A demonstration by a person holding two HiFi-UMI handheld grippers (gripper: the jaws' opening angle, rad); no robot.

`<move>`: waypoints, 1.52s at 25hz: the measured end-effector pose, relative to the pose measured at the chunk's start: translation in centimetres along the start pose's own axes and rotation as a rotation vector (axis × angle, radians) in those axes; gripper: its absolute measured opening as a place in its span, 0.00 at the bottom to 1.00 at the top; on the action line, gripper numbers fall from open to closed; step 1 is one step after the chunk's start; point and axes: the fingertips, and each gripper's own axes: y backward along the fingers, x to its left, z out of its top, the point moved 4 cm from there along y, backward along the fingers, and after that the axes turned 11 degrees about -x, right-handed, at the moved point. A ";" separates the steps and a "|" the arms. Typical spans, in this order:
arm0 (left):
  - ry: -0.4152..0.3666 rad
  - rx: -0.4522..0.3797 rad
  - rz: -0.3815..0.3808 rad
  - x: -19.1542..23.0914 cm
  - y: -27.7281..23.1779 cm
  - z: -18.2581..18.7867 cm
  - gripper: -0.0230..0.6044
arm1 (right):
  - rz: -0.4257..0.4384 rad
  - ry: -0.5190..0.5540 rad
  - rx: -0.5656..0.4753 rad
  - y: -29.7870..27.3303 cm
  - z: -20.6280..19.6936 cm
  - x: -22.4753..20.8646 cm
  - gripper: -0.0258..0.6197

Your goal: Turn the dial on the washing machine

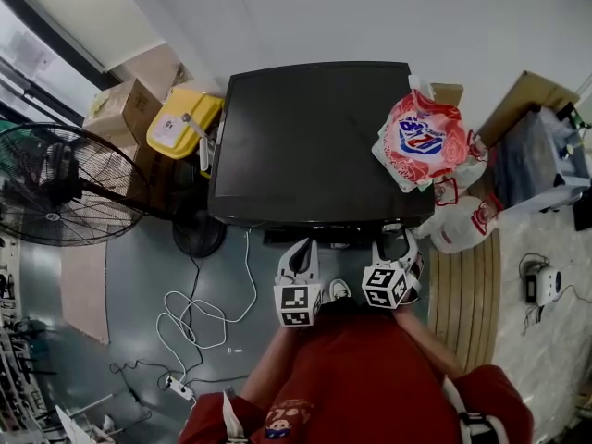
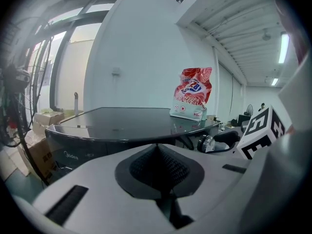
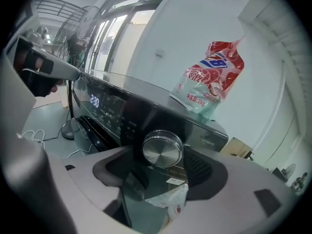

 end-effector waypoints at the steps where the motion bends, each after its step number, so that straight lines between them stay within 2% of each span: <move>1: 0.000 -0.001 0.001 -0.2 0.0 0.0 0.05 | 0.004 -0.003 -0.002 0.0 0.0 -0.1 0.55; 11: 0.004 -0.013 0.017 -2.4 0.7 0.6 0.05 | 0.067 -0.036 -0.026 1.5 -0.4 -1.0 0.56; 22: -0.003 -0.046 0.082 -6.5 3.1 4.4 0.05 | 0.166 -0.037 -0.073 5.2 0.5 -3.8 0.56; 30: 0.016 -0.092 0.131 -9.7 5.0 7.1 0.05 | 0.257 -0.135 -0.104 8.4 1.2 -6.0 0.56; 38: 0.010 -0.158 0.133 -13.7 7.1 10.3 0.05 | 0.280 -0.211 -0.158 11.1 2.2 -8.4 0.56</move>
